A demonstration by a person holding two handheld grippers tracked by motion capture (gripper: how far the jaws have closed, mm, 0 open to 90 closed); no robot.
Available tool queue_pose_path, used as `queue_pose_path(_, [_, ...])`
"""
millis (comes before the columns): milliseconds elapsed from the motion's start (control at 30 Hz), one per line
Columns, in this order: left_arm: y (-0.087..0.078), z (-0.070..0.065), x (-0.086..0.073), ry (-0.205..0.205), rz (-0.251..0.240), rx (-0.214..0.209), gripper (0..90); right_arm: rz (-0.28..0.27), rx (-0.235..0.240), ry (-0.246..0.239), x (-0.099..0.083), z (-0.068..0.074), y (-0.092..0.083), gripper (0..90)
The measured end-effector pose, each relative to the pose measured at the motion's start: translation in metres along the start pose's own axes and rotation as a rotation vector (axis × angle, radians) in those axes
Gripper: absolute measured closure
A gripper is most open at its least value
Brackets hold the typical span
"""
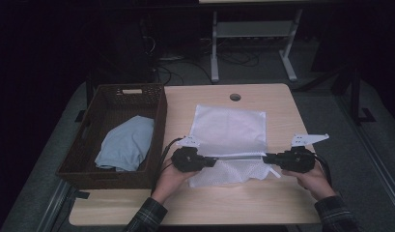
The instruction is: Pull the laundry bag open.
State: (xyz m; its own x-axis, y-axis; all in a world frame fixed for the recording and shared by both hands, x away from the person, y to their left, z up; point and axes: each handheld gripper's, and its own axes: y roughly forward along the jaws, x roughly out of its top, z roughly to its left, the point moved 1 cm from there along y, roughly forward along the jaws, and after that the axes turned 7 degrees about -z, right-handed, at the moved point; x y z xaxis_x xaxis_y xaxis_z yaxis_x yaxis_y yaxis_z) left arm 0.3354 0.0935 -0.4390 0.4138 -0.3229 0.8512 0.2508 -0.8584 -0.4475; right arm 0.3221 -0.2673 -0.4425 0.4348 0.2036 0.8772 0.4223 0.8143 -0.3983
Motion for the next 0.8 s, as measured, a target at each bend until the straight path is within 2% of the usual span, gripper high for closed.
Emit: queue_pose_path(800, [-0.008, 0.010, -0.002, -0.002, 0.001, 0.051, 86.2, -0.004, -0.049, 0.015, -0.001, -0.012, -0.009, 83.7])
